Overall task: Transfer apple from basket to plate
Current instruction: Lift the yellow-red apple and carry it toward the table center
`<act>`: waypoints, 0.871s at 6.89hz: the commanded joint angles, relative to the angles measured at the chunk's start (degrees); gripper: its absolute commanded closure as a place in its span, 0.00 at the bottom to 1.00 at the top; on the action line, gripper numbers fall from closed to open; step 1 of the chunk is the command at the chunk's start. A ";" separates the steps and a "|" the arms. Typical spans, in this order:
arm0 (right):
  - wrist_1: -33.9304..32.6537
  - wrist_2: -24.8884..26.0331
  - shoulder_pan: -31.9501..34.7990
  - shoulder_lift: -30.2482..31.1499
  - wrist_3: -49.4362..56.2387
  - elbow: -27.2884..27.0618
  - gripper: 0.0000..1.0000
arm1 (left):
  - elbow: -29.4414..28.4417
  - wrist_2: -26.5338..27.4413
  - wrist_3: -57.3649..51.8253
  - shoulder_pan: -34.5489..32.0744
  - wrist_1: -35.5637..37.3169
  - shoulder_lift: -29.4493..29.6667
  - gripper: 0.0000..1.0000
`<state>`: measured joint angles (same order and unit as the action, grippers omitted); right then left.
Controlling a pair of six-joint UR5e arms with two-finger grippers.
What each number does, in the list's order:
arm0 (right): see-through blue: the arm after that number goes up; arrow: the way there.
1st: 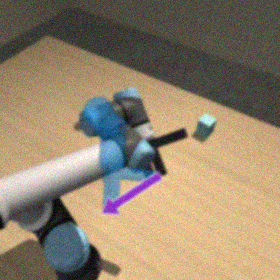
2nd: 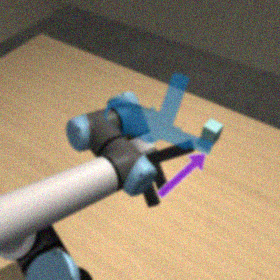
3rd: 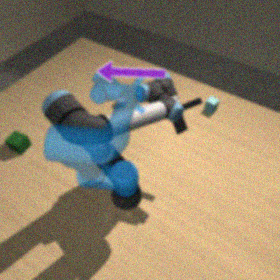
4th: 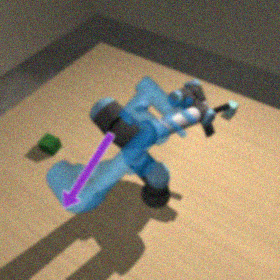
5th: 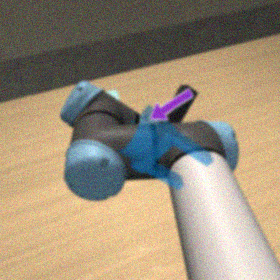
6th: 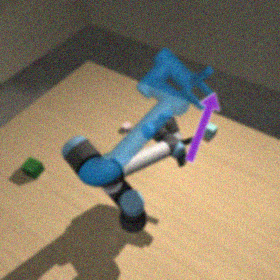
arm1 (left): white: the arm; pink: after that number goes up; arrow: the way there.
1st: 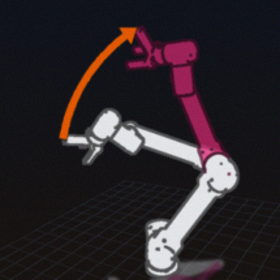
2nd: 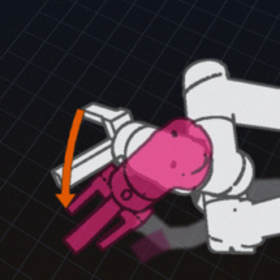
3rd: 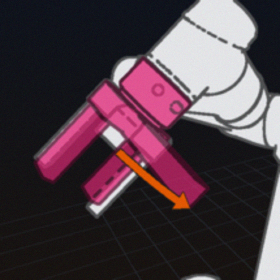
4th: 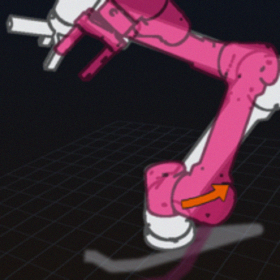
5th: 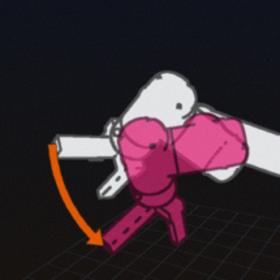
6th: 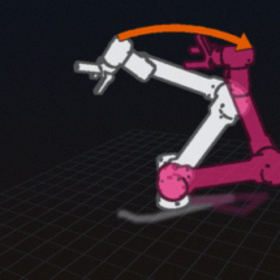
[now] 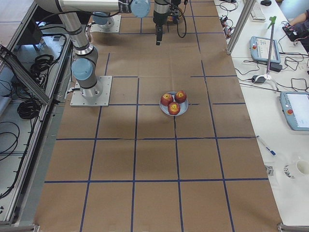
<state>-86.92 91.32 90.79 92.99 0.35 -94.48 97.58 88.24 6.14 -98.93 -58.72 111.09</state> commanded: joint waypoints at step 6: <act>0.00 0.00 0.00 0.00 0.00 0.00 0.00 | -4.16 4.66 16.36 -14.10 5.98 12.31 0.42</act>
<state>-86.92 91.32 90.79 92.99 0.35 -94.48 93.09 92.85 22.42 -112.97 -53.13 123.26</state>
